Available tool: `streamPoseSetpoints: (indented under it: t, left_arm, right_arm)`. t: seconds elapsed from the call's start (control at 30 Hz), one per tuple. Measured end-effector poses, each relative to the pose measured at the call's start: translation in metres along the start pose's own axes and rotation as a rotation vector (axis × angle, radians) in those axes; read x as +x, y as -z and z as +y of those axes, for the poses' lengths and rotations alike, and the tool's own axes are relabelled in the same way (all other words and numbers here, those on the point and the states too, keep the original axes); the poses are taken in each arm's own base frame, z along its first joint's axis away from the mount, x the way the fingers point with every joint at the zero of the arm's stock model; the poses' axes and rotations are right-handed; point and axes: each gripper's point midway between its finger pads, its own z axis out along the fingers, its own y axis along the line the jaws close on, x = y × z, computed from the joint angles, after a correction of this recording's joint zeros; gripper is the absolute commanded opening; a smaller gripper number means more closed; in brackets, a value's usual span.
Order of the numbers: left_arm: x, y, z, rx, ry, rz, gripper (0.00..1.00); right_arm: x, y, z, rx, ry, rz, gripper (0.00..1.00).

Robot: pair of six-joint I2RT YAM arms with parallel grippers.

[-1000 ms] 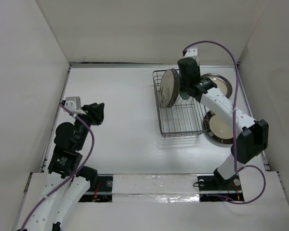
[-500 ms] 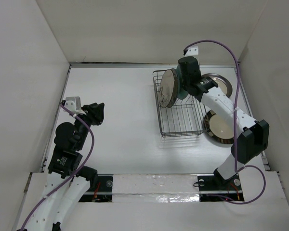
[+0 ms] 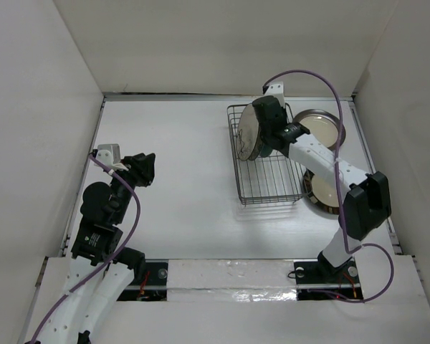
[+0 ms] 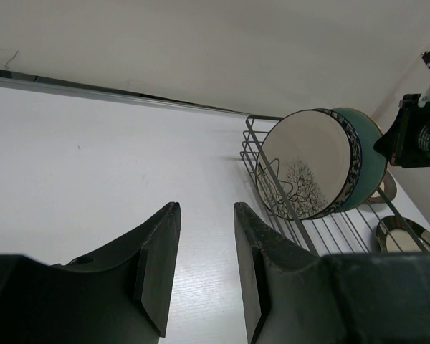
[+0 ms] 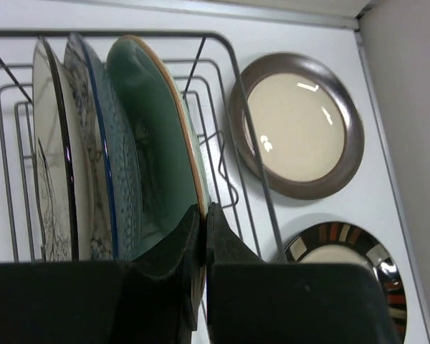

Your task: Load the plates into the dish rack

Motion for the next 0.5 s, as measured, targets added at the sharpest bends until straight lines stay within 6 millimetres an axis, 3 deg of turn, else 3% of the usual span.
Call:
streamPoseSetpoints:
  t: [0.07,0.23,0.3,0.5]
  left_arm:
    - [0.0,0.0,0.0,0.001,0.0,0.001,0.33]
    - [0.001,0.0,-0.001,0.005,0.0,0.005,0.33]
    - [0.001,0.0,-0.001,0.008,0.0,0.006,0.33]
    - [0.003,0.0,-0.002,0.014,0.003,0.01,0.33]
  right_arm:
    - [0.011,-0.004,0.004,-0.002,-0.004,0.016,0.08]
    - [0.03,-0.011,0.013,-0.032,-0.045,0.037,0.29]
    - [0.03,-0.014,0.012,-0.051,-0.078,0.03,0.35]
    - [0.017,-0.007,-0.004,-0.102,-0.189,-0.008,0.39]
